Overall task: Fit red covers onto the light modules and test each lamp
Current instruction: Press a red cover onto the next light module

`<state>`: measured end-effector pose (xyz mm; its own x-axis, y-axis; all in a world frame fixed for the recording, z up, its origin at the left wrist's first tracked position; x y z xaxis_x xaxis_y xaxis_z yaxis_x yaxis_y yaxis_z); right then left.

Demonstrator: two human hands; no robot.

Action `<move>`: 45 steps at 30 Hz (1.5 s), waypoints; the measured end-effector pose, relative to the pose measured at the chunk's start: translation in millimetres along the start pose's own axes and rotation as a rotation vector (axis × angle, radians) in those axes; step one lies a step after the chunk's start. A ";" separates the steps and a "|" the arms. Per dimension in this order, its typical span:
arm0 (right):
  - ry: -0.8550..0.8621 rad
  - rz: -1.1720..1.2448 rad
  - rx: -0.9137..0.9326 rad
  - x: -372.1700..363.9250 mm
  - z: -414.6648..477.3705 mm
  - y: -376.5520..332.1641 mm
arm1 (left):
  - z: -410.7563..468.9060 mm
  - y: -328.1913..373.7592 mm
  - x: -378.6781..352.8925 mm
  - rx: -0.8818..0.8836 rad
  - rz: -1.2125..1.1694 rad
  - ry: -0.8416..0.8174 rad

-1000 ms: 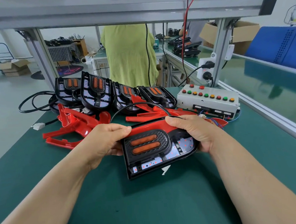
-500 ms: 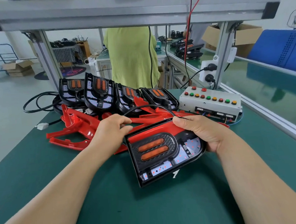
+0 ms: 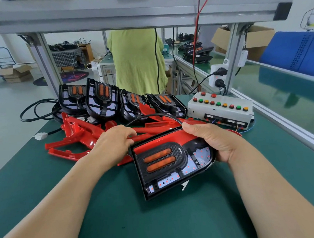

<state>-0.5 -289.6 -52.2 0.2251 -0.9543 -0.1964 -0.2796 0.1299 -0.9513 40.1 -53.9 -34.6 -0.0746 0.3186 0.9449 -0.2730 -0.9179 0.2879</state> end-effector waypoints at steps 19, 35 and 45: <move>0.032 0.234 0.021 9.9 8.3 1.7 | -0.8 -52.5 21.7 0.258 -1.192 0.160; 0.178 0.444 0.087 10.4 11.6 0.7 | -9.8 -28.2 48.4 -0.016 -1.448 0.129; 0.298 0.558 0.089 -0.7 9.7 1.8 | -28.5 16.8 49.2 -0.275 -0.936 0.137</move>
<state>7.9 -286.1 -56.1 -0.2051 -0.7689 -0.6055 -0.1987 0.6385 -0.7435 4.4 -46.9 12.3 0.1799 0.9293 0.3226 -0.4909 -0.1994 0.8481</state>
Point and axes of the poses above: each hand's wrist, its own z-axis towards the middle knuckle, its own x-axis out of the back of the hand, y = z × x, the point moved 6 cm from there along z, towards the middle knuckle, and after that the axes turned 1 degree about z, right-handed, at the moved point
